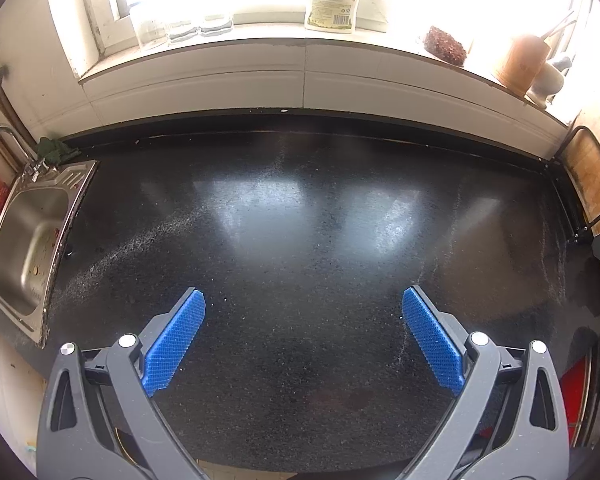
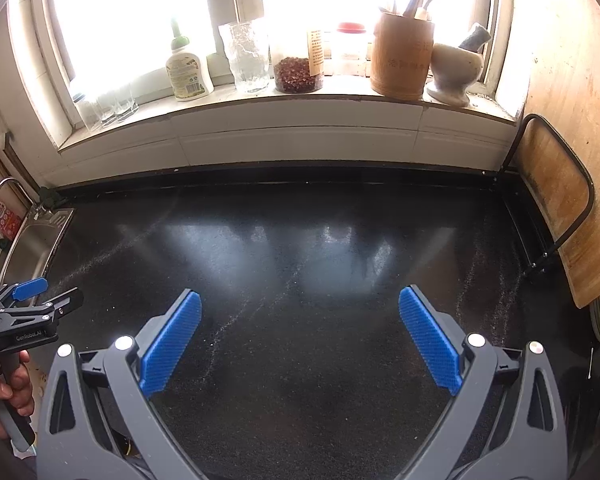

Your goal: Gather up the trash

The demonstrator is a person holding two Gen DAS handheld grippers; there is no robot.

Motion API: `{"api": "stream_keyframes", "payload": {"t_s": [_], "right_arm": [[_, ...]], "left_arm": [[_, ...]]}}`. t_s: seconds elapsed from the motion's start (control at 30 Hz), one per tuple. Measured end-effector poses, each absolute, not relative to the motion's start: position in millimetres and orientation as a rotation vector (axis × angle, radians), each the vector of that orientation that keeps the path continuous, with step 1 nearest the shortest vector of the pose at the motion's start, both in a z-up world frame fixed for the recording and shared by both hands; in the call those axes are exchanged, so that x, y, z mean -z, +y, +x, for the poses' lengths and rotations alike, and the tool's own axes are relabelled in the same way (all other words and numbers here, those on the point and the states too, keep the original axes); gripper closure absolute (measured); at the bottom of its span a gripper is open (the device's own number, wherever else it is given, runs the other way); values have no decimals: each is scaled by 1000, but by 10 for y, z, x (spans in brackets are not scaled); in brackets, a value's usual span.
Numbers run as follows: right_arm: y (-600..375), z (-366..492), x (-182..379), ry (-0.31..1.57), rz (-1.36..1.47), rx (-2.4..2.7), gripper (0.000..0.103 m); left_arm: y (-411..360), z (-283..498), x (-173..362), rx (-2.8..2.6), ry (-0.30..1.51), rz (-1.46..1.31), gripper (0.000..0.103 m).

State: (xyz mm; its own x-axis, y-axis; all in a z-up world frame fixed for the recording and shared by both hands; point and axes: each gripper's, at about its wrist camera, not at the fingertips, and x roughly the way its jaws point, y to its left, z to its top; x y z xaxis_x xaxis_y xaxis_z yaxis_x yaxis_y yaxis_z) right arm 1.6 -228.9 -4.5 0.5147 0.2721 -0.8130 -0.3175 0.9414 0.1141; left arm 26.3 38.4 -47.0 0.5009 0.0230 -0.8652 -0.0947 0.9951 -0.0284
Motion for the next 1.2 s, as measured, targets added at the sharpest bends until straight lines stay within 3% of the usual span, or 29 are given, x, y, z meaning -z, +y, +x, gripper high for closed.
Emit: {"api": "stream_keyframes", "payload": {"t_s": [1.2], "right_arm": [[-2241, 93, 90, 980, -59, -364, 7]], "left_arm": [[435, 280, 464, -60, 1044, -74, 7]]}}
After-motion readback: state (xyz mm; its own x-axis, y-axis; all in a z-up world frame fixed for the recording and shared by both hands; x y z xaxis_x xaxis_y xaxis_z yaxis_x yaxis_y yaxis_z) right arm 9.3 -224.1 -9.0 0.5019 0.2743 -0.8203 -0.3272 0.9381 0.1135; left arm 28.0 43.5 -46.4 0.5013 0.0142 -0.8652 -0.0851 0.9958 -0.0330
